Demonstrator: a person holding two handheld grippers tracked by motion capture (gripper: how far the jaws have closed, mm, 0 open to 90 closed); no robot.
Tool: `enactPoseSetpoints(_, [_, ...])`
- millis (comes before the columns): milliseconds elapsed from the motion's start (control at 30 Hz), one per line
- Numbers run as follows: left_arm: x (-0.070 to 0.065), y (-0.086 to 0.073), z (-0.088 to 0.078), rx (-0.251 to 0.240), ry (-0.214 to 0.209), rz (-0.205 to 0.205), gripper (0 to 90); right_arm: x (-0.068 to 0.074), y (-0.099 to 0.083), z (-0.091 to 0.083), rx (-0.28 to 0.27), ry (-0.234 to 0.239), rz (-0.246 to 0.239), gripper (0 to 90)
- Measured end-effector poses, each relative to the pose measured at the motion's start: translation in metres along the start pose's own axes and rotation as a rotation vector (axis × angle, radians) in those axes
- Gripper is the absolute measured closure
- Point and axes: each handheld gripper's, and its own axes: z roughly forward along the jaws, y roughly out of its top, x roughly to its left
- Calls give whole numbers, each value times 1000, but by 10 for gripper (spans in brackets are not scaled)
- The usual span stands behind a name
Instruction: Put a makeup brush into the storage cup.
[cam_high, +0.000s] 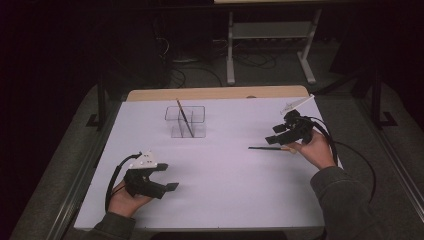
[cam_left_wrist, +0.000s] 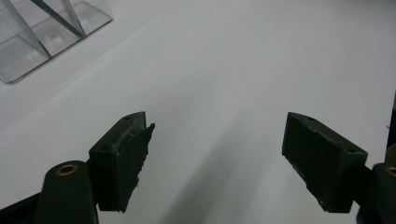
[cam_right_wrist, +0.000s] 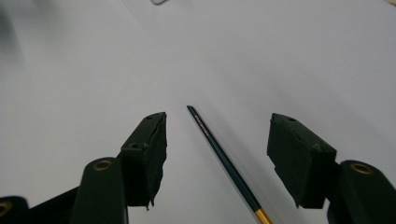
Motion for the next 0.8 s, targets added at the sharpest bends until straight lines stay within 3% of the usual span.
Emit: enactPoseSetpoints(800, [0, 1, -1, -7, -6, -4, 221, -12, -25, 6, 64, -33, 18, 418])
